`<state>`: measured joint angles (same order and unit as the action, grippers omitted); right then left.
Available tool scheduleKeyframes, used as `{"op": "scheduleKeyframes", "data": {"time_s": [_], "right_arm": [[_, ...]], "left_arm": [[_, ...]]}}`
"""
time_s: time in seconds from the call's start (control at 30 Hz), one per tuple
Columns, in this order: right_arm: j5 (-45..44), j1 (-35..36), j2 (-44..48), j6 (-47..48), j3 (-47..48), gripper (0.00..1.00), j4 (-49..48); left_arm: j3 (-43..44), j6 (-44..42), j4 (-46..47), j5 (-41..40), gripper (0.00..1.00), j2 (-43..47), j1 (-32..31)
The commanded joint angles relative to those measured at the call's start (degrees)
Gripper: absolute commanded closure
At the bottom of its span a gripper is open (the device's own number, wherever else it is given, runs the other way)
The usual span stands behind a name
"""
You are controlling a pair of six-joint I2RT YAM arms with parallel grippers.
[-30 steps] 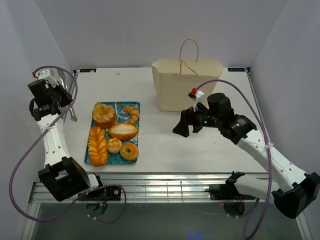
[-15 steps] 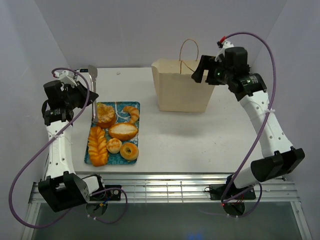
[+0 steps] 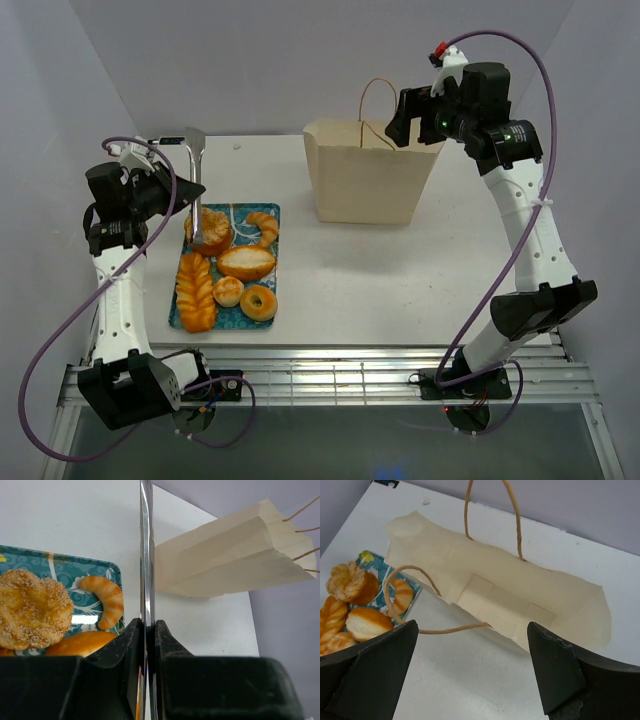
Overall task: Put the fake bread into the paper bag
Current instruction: Pick up the clamp at the center of the board, then adjust the paper bag at the center of the board.
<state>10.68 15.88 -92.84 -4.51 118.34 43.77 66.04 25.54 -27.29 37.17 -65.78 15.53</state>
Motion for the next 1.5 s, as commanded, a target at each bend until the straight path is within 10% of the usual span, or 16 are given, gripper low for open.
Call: {"op": "scheduleKeyframes", "data": {"time_s": [0.0,0.5,0.93,1.47], "right_arm": [[7.07,0.12,1.16,5.21,-5.04,0.05,-3.15],[5.76,2.14,1.08,18.4,-13.58,0.02,-11.68],[-7.43,2.14,1.78,4.87,-7.19,0.07,-12.75],[18.03,1.96,16.03,18.39,-26.15,0.07,-20.93]], "left_arm": [[0.14,0.74,4.17,5.53,1.0,2.41,-0.24],[-0.91,-0.05,5.4,10.47,1.0,3.64,-1.64],[-1.27,0.39,5.49,10.73,1.0,4.34,-1.73],[-1.62,0.04,6.28,11.09,1.0,4.17,-2.43]]}}
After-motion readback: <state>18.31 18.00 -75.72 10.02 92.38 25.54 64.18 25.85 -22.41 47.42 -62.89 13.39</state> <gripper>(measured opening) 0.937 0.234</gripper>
